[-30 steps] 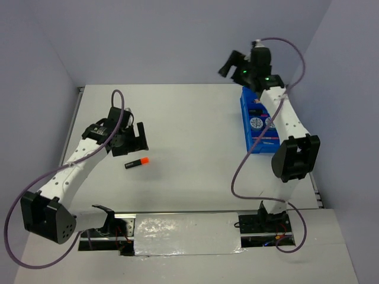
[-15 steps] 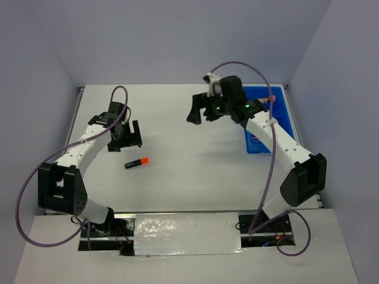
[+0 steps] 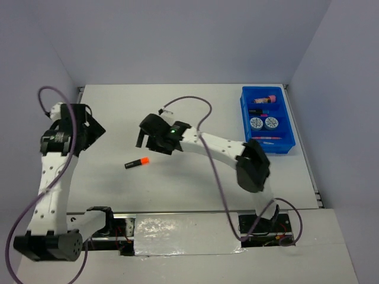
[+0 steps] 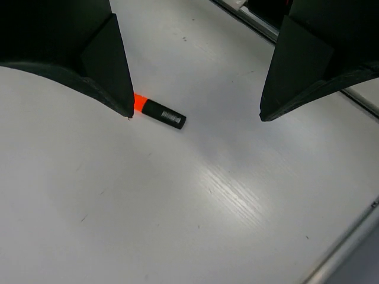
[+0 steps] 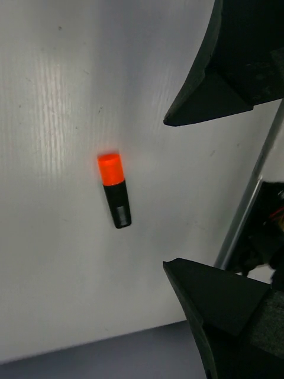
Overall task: Sort the stationery into containers
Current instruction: Move the pen to the center of the board.
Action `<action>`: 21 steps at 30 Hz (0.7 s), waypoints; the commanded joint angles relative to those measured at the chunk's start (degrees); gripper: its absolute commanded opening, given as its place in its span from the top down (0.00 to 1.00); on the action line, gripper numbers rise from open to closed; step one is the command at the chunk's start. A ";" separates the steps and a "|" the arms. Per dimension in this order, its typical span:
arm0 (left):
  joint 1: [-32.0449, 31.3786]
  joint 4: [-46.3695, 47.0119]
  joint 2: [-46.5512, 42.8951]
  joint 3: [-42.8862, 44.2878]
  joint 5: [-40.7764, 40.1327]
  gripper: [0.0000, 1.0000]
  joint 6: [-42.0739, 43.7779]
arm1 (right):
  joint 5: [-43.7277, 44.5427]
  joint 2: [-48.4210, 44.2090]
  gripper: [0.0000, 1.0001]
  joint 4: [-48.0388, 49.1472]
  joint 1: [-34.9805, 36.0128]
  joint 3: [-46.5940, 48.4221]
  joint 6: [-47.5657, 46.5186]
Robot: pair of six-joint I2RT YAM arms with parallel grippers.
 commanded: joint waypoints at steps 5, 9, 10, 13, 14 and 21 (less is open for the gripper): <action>-2.50 -1.54 -7.35 12.96 1.33 0.01 2.73 | 2.46 22.85 0.02 -15.50 4.32 23.09 25.66; -4.52 1.72 -10.96 9.01 6.62 0.01 2.56 | 2.53 31.38 0.06 -24.37 5.28 33.28 29.65; -5.14 2.68 -11.40 8.31 7.85 0.01 3.08 | 3.33 31.57 0.07 -24.91 5.55 33.65 30.17; -6.55 6.82 -12.02 6.19 12.95 0.01 5.28 | 5.88 31.57 0.12 -24.65 6.34 33.22 32.45; -6.55 6.82 -12.02 5.93 13.83 0.01 5.55 | 5.80 31.83 0.13 -24.83 6.25 33.30 33.07; -6.55 9.10 -12.11 5.31 19.98 0.01 8.45 | 6.24 37.81 0.19 -29.14 6.08 40.86 37.47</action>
